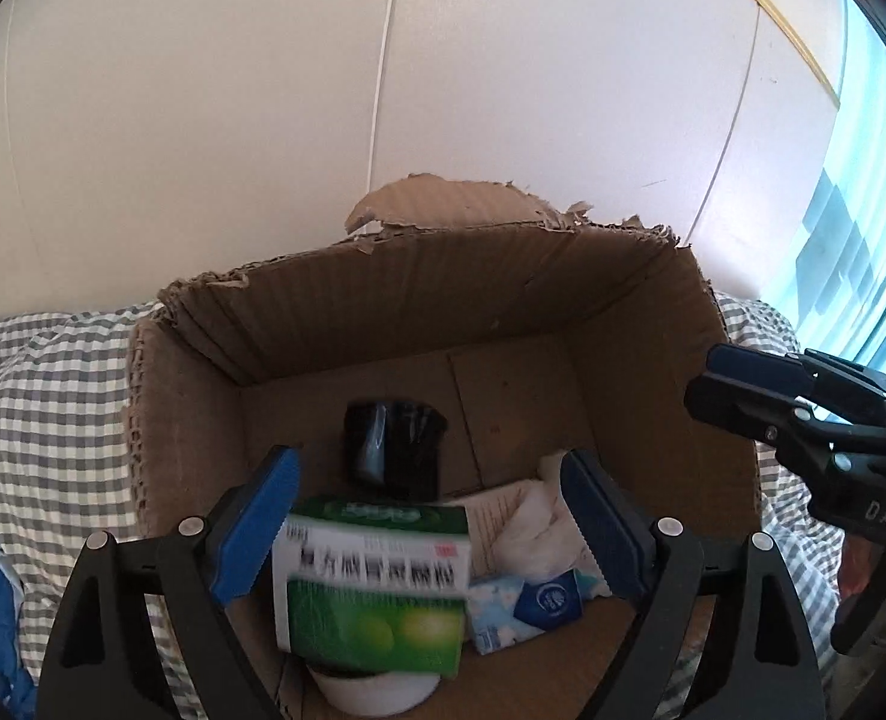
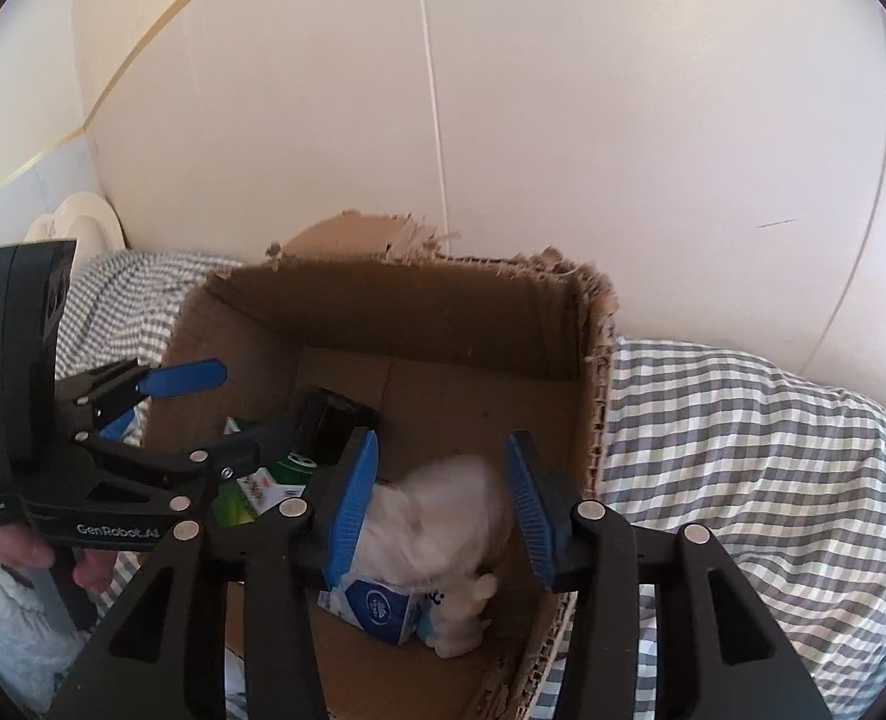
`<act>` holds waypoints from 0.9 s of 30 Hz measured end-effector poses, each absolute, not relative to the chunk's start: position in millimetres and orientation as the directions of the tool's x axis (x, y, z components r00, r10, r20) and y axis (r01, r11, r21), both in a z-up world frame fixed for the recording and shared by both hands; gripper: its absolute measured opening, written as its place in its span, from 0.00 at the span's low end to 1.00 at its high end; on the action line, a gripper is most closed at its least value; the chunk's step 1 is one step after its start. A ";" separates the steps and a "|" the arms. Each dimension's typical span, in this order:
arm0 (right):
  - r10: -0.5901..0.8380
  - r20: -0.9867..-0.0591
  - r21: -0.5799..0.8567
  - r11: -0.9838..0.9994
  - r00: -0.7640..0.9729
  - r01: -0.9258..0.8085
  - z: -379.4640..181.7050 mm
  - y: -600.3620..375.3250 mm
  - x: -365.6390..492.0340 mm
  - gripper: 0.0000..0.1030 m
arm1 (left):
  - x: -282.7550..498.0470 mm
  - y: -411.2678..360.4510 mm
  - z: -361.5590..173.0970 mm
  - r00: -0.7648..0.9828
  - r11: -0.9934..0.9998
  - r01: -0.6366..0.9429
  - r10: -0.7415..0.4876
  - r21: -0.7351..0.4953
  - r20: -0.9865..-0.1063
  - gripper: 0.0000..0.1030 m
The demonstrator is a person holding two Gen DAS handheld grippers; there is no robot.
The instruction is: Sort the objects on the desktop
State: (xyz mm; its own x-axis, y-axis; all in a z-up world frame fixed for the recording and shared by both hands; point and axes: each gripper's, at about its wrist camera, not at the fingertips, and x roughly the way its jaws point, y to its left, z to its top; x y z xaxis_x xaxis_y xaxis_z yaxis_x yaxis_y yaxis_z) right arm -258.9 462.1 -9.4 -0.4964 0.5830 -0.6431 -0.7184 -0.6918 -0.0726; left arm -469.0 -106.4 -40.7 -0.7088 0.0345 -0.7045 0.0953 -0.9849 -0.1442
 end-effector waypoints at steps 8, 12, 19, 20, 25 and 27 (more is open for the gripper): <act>0.594 -0.631 -0.035 -0.664 -0.499 -0.747 -7.9 447.9 -235.2 0.46 | -420.9 -99.9 -29.6 -0.693 -0.985 0.117 0.009 -0.125 -0.720 0.89; 0.580 -0.652 -0.023 -0.659 -0.488 -0.752 -17.4 429.9 -224.4 0.46 | -391.3 -97.2 -28.4 -0.677 -0.987 0.120 0.000 -0.110 -0.736 0.89; 0.536 -0.705 -0.030 -0.677 -0.465 -0.735 -39.2 378.3 -211.3 0.46 | -326.3 -74.9 -42.8 -0.608 -0.994 0.093 -0.017 -0.050 -0.794 0.89; 0.532 -0.712 -0.039 -0.681 -0.458 -0.731 -42.8 371.2 -208.0 0.46 | -318.1 -70.2 -47.6 -0.595 -0.996 0.086 -0.020 -0.039 -0.803 0.89; 0.510 -0.741 -0.061 -0.700 -0.438 -0.712 -54.6 337.8 -197.5 0.46 | -276.3 -42.8 -79.7 -0.504 -1.000 0.018 0.007 -0.019 -0.864 0.89; 0.499 -0.755 -0.062 -0.700 -0.426 -0.711 -61.5 328.8 -192.5 0.47 | -263.1 -35.2 -89.2 -0.463 -1.000 -0.003 0.015 -0.016 -0.886 0.89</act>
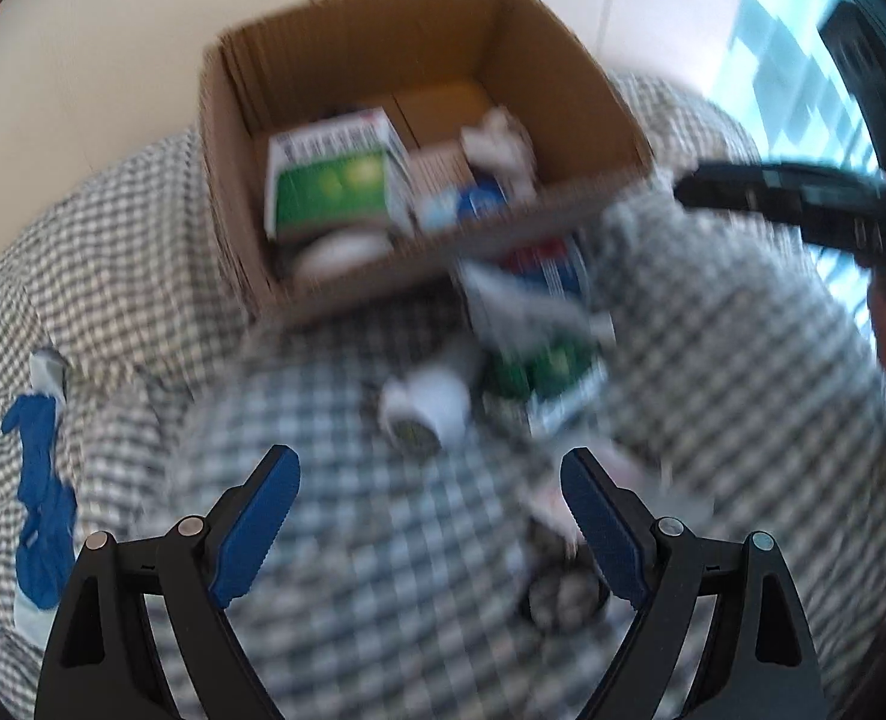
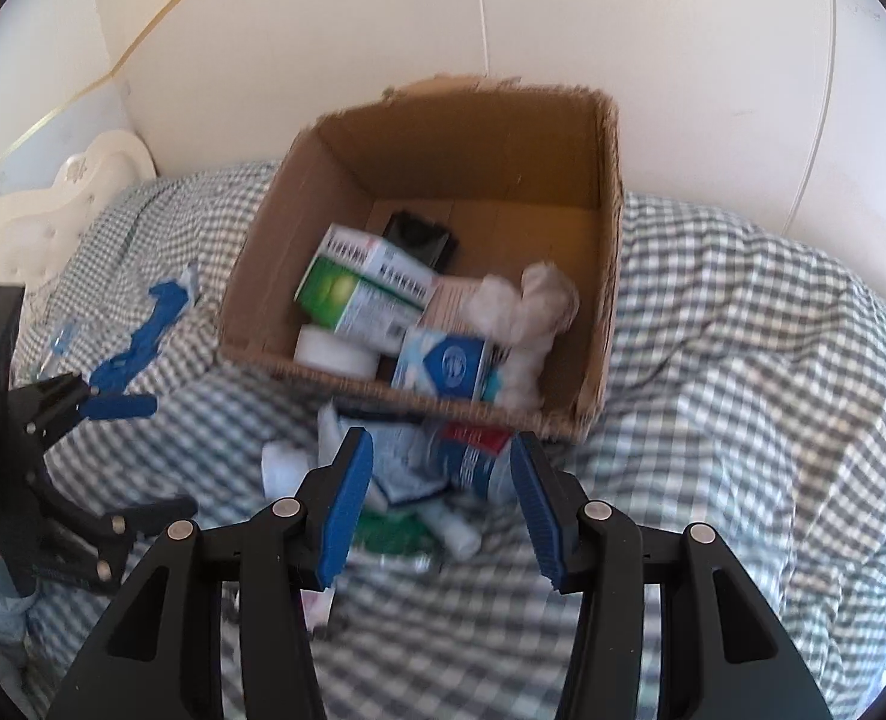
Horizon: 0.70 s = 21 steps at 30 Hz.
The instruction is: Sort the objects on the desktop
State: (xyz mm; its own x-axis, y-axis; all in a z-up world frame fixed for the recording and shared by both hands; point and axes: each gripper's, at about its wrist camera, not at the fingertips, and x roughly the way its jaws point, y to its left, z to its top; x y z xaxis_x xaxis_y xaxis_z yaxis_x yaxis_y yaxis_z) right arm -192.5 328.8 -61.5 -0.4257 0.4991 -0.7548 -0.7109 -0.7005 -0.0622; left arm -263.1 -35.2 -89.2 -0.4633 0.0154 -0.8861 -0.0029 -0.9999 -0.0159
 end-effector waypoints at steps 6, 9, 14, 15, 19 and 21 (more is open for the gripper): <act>0.477 -0.778 -0.049 -0.695 -0.410 -0.717 -75.7 317.3 -184.0 0.47 | -241.6 -20.6 -99.9 -0.401 -0.990 -0.067 0.139 -0.122 -0.905 0.89; 0.473 -0.780 -0.043 -0.694 -0.409 -0.719 -77.5 314.9 -184.3 0.47 | -238.1 -7.3 -108.5 -0.365 -0.986 -0.111 0.154 -0.121 -0.918 0.88; 0.463 -0.786 -0.042 -0.702 -0.410 -0.711 -80.0 310.3 -185.8 0.47 | -238.7 2.2 -123.7 -0.287 -0.966 -0.160 0.241 -0.202 -0.927 0.24; 0.461 -0.788 -0.042 -0.702 -0.409 -0.711 -81.6 309.8 -186.4 0.47 | -238.4 1.9 -123.0 -0.291 -0.964 -0.158 0.251 -0.212 -0.923 0.22; 0.439 -0.804 -0.037 -0.710 -0.401 -0.703 -89.1 307.9 -191.0 0.47 | -236.7 -4.0 -116.8 -0.310 -0.965 -0.144 0.254 -0.219 -0.916 0.13; 0.422 -0.814 -0.035 -0.720 -0.398 -0.693 -94.8 305.8 -195.8 0.47 | -236.1 -9.7 -114.0 -0.320 -0.968 -0.126 0.247 -0.218 -0.915 0.12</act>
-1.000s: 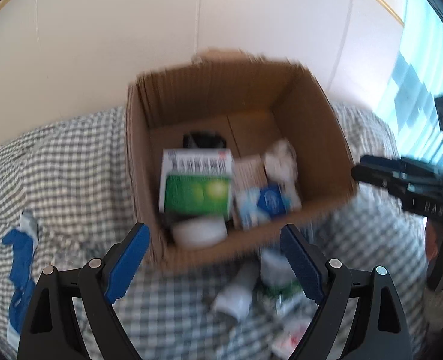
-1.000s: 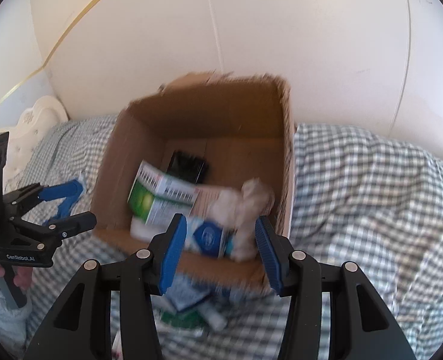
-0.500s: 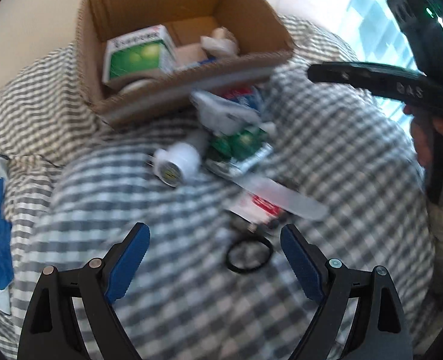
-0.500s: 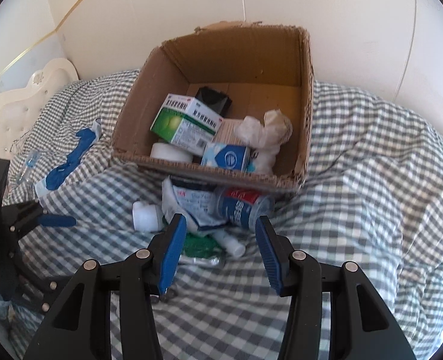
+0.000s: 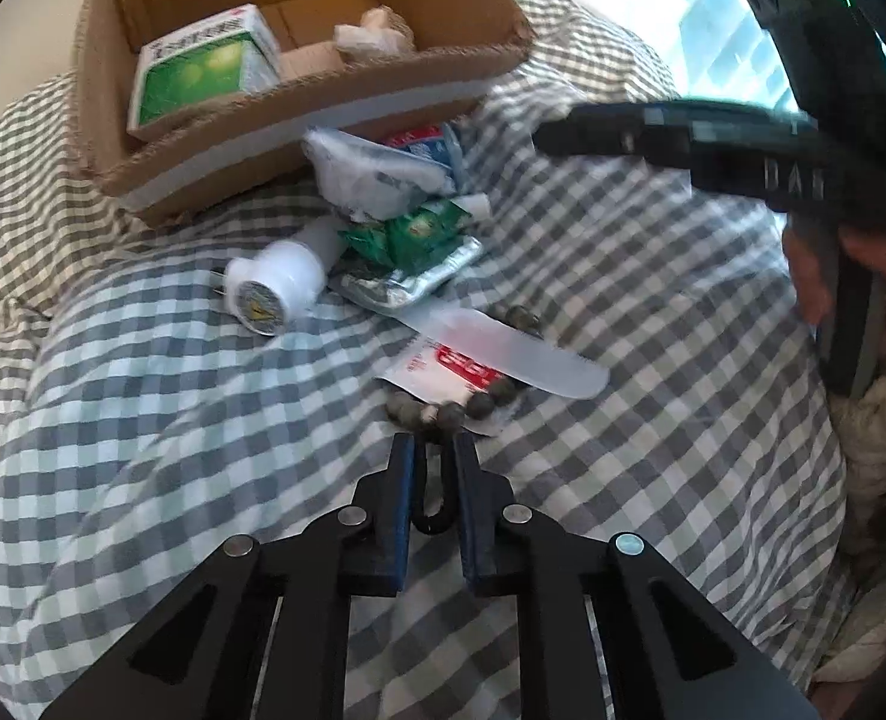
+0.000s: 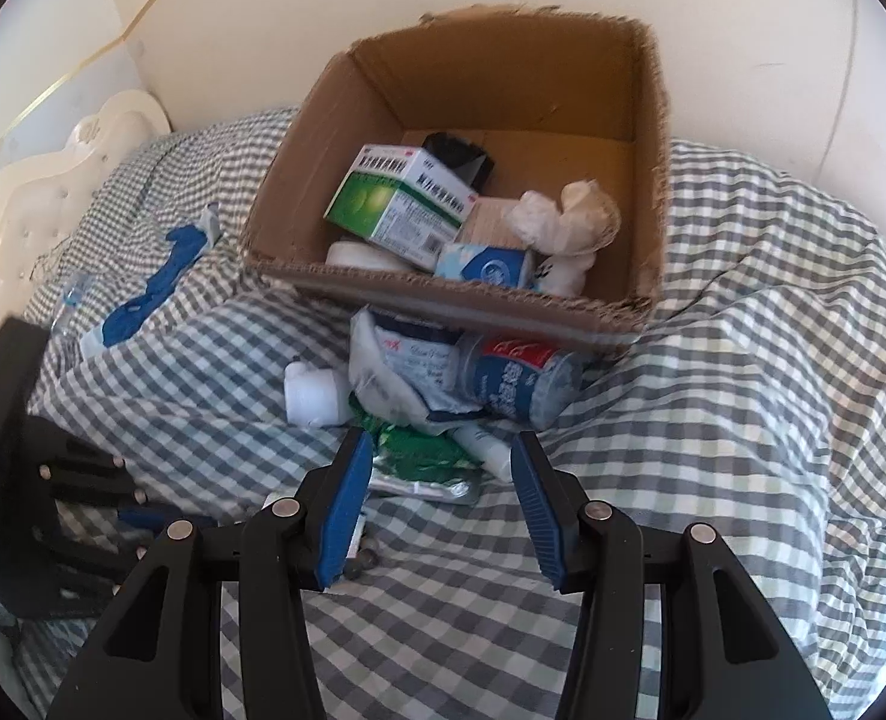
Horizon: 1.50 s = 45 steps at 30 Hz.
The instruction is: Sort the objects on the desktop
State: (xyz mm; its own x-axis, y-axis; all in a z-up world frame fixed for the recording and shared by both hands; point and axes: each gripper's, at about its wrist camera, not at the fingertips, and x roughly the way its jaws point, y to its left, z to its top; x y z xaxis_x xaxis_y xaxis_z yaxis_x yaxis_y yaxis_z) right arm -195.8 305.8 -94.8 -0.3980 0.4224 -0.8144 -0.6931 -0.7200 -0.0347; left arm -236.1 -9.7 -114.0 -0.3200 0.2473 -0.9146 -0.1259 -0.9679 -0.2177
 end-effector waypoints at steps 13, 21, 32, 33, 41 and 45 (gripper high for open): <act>0.340 -0.895 -0.080 -0.760 -0.290 -0.645 -143.6 300.1 -226.8 0.47 | -261.1 -66.8 -100.5 -0.434 -0.979 0.063 0.147 -0.193 -0.889 0.12; 0.372 -0.880 -0.079 -0.728 -0.295 -0.681 -142.7 314.6 -227.1 0.54 | -283.1 -77.7 -108.3 -0.490 -0.975 0.132 0.093 -0.180 -0.867 0.12; 0.409 -0.865 -0.175 -0.788 -0.290 -0.591 -152.8 340.3 -290.5 0.64 | -282.5 -83.1 -136.4 -0.442 -0.971 0.151 0.103 -0.187 -0.891 0.12; 0.411 -0.868 -0.181 -0.785 -0.279 -0.592 -156.3 343.0 -293.4 0.64 | -282.3 -83.6 -136.9 -0.441 -0.970 0.154 0.103 -0.189 -0.891 0.12; 0.388 -0.892 -0.177 -0.773 -0.233 -0.609 -169.0 351.3 -289.4 0.28 | -279.8 -84.4 -134.7 -0.448 -0.968 0.170 0.092 -0.186 -0.889 0.12; 0.422 -0.878 -0.210 -0.762 -0.224 -0.613 -157.5 341.1 -280.4 0.23 | -273.1 -84.3 -126.4 -0.462 -0.968 0.170 0.085 -0.183 -0.883 0.12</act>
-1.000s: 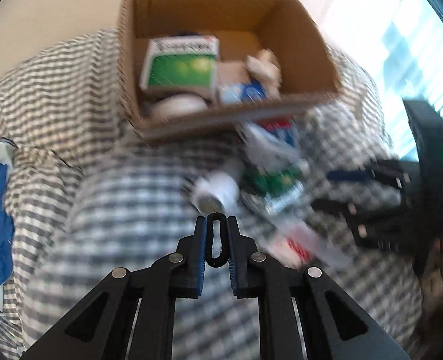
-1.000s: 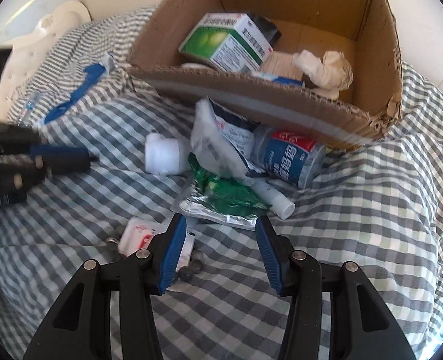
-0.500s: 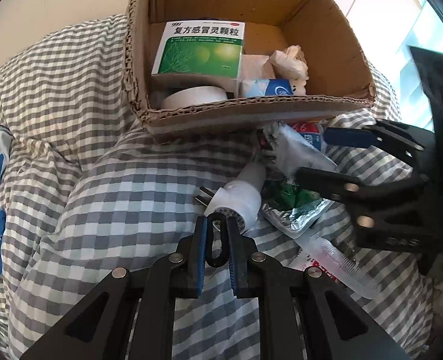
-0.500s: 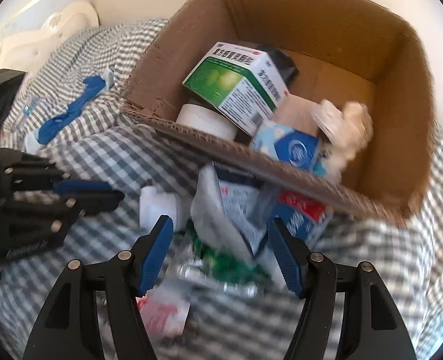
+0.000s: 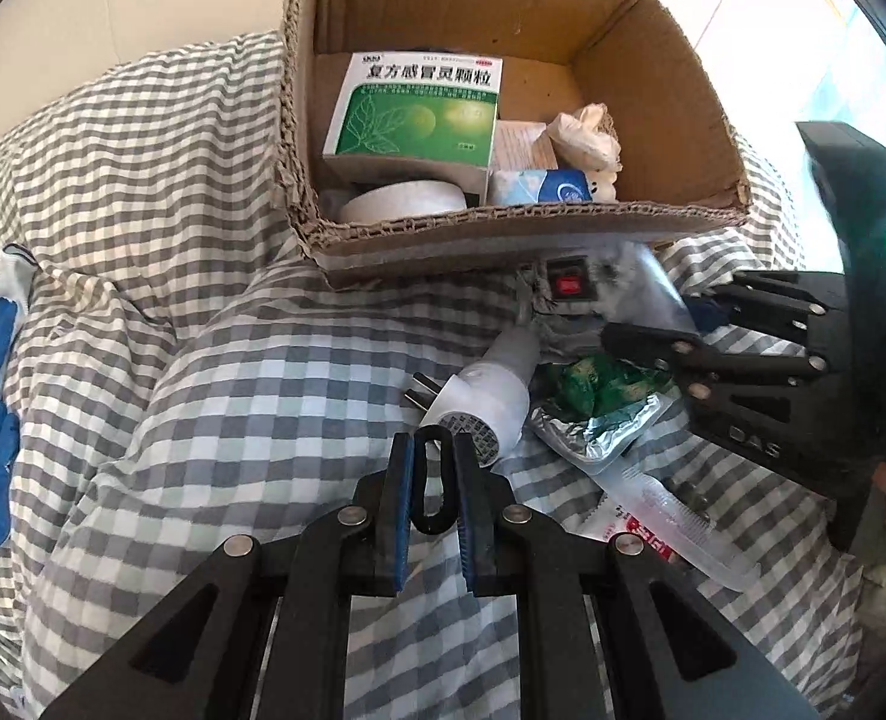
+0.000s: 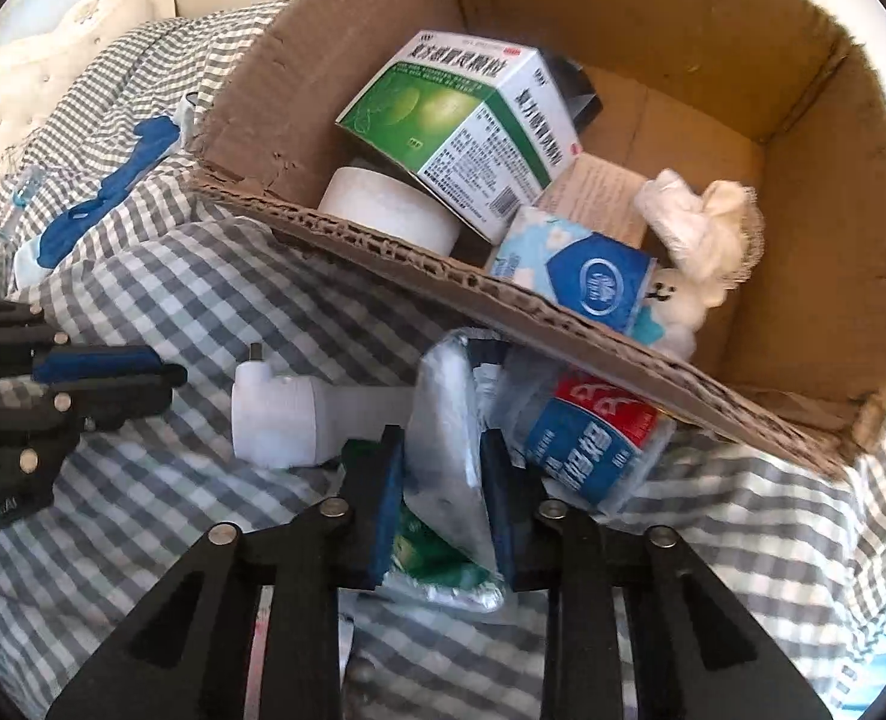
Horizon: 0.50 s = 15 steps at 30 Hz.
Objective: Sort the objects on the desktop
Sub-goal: 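Carry both items into the cardboard box and release them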
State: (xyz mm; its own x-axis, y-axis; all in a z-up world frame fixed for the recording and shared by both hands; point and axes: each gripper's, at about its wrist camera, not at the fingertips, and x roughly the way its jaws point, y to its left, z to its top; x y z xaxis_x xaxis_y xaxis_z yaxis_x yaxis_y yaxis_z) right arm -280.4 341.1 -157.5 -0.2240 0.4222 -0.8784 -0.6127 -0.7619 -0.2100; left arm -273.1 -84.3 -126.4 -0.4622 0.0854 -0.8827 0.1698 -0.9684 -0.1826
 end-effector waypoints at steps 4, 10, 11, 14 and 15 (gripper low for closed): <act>0.437 -0.862 -0.213 -0.771 -0.257 -0.600 -136.2 320.3 -269.6 0.23 | -266.2 -87.1 -111.5 -0.491 -0.966 0.179 0.077 -0.187 -0.868 0.12; 0.477 -0.818 -0.205 -0.764 -0.322 -0.611 -97.2 295.7 -254.2 0.22 | -261.2 -84.7 -84.9 -0.537 -0.970 0.169 0.059 -0.176 -0.841 0.12; 0.479 -0.812 -0.199 -0.764 -0.333 -0.614 -91.0 293.7 -251.0 0.22 | -261.3 -83.9 -81.5 -0.541 -0.970 0.168 0.057 -0.175 -0.839 0.12; 0.495 -0.790 -0.193 -0.760 -0.361 -0.621 -75.1 285.7 -249.7 0.22 | -264.3 -82.5 -72.6 -0.551 -0.971 0.165 0.054 -0.172 -0.833 0.12; 0.502 -0.781 -0.190 -0.758 -0.371 -0.624 -68.4 284.2 -247.6 0.22 | -266.1 -82.3 -69.4 -0.555 -0.971 0.162 0.056 -0.174 -0.830 0.12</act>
State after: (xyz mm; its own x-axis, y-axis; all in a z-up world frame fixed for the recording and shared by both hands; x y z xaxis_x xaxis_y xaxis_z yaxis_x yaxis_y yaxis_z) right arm -247.6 284.2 -68.4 -0.3715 0.5020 -0.7810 -0.6245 -0.7576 -0.1899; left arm -266.1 -82.3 -69.4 -0.5554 0.0561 -0.8297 0.1622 -0.9712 -0.1743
